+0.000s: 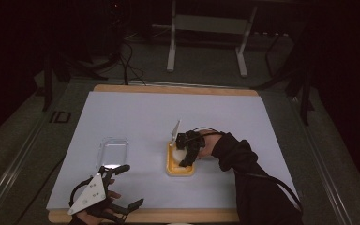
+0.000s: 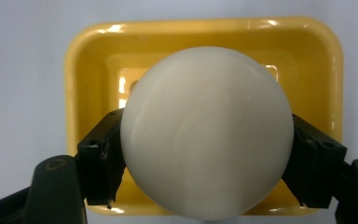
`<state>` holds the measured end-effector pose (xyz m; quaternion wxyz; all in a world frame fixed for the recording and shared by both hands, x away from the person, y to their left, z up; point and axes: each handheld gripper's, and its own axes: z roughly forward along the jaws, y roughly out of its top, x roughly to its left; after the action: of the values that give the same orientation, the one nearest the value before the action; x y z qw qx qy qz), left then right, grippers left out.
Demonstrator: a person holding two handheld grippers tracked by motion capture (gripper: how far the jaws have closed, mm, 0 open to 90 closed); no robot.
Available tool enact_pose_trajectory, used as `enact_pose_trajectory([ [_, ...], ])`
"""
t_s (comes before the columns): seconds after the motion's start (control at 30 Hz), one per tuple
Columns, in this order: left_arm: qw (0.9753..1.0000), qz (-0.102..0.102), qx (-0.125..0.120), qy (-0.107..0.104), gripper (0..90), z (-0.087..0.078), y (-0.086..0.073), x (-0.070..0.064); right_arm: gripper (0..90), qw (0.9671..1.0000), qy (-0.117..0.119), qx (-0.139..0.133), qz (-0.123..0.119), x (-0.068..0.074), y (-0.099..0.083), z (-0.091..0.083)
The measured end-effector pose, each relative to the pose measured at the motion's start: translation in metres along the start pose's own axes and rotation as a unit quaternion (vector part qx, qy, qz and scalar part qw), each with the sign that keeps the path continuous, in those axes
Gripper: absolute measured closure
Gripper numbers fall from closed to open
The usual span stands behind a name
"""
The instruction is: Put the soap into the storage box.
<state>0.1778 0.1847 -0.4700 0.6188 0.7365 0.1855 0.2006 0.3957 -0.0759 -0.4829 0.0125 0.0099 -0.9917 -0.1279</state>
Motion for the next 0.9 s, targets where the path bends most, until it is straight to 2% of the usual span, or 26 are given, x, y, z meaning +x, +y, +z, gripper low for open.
enact_pose_trajectory([
  [0.07, 1.0, 0.0, 0.0, -0.001, 0.1, 0.0, 0.0, 0.0, 24.8, 1.0, 0.003, 0.003, 0.006, -0.001, -0.001, 0.003],
  [0.13, 1.0, -0.001, -0.001, -0.003, 0.1, 0.0, 0.0, 0.0, 24.8, 1.0, -0.007, 0.001, 0.003, -0.001, -0.001, 0.007],
  [0.23, 1.0, 0.0, 0.0, -0.003, 0.1, 0.0, 0.0, 0.0, 24.7, 1.0, -0.002, -0.001, 0.006, -0.002, -0.002, 0.011],
  [0.47, 1.0, -0.001, 0.0, -0.003, 0.1, 0.001, 0.0, 0.0, 24.4, 1.0, 0.0, -0.002, 0.01, -0.002, -0.001, 0.011],
  [0.63, 1.0, -0.001, 0.0, -0.004, 0.1, 0.001, 0.0, 0.0, 23.7, 0.9996, 0.006, -0.01, 0.025, -0.003, -0.001, 0.004],
  [0.9, 1.0, -0.001, -0.001, -0.004, 0.1, 0.002, 0.0, -0.001, 23.2, 0.9974, -0.016, -0.062, 0.033, -0.004, -0.005, -0.025],
])
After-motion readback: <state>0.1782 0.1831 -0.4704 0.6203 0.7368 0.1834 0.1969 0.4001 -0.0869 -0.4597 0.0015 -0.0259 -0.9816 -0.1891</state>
